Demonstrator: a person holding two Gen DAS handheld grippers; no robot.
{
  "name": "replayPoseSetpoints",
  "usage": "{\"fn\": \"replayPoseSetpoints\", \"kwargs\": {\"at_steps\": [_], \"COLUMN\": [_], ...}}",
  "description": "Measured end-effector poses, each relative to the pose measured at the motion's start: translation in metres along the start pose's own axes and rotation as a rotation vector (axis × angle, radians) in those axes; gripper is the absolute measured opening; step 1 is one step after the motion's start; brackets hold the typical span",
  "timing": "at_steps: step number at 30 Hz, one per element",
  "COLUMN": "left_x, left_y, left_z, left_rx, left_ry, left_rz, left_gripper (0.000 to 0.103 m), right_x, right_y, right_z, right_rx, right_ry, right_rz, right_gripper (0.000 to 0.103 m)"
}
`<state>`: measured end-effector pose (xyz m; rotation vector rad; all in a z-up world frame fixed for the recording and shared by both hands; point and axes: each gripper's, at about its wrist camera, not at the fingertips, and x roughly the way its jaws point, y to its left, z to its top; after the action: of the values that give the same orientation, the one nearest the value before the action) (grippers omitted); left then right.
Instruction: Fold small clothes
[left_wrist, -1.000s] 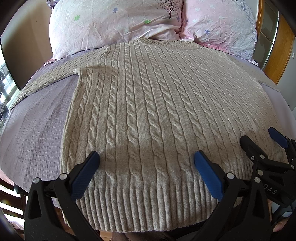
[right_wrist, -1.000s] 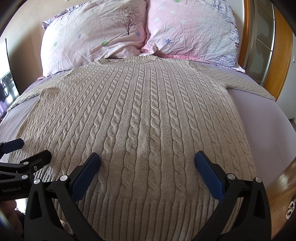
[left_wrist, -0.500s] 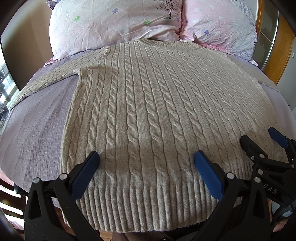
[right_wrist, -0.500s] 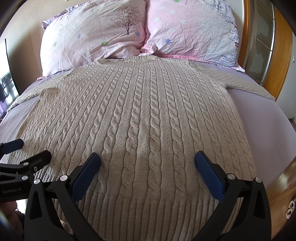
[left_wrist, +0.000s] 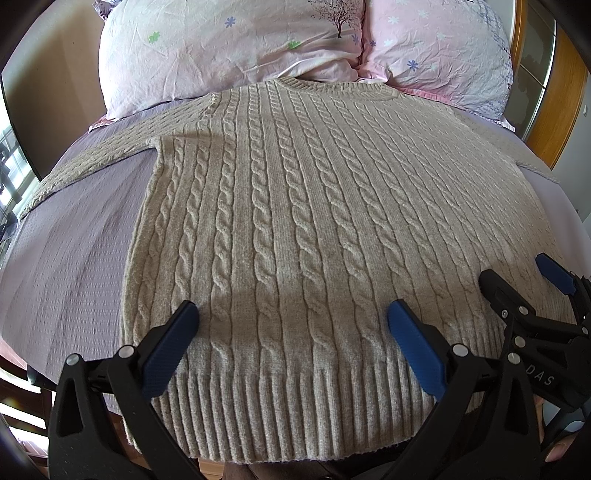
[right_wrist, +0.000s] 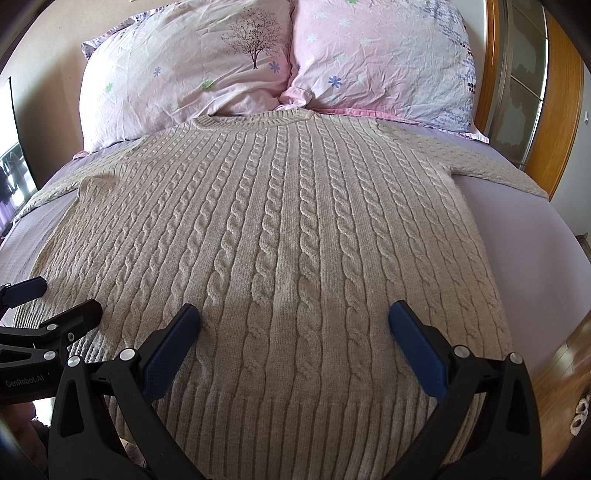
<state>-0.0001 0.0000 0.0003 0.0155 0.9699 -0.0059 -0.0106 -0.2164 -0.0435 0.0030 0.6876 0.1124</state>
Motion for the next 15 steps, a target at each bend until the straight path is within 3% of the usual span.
{"fn": "replayPoseSetpoints", "kwargs": {"at_steps": [15], "left_x": [-0.0005], "left_y": [-0.0002], "left_z": [-0.0009], "left_rx": [0.002], "left_ry": [-0.012], "left_rz": [0.002], "left_gripper": [0.101], "right_x": [-0.0013], "right_y": [0.0015], "right_z": [-0.0003], "right_rx": [-0.012], "right_ry": [-0.024], "right_rz": [0.010], "right_gripper": [0.102]}}
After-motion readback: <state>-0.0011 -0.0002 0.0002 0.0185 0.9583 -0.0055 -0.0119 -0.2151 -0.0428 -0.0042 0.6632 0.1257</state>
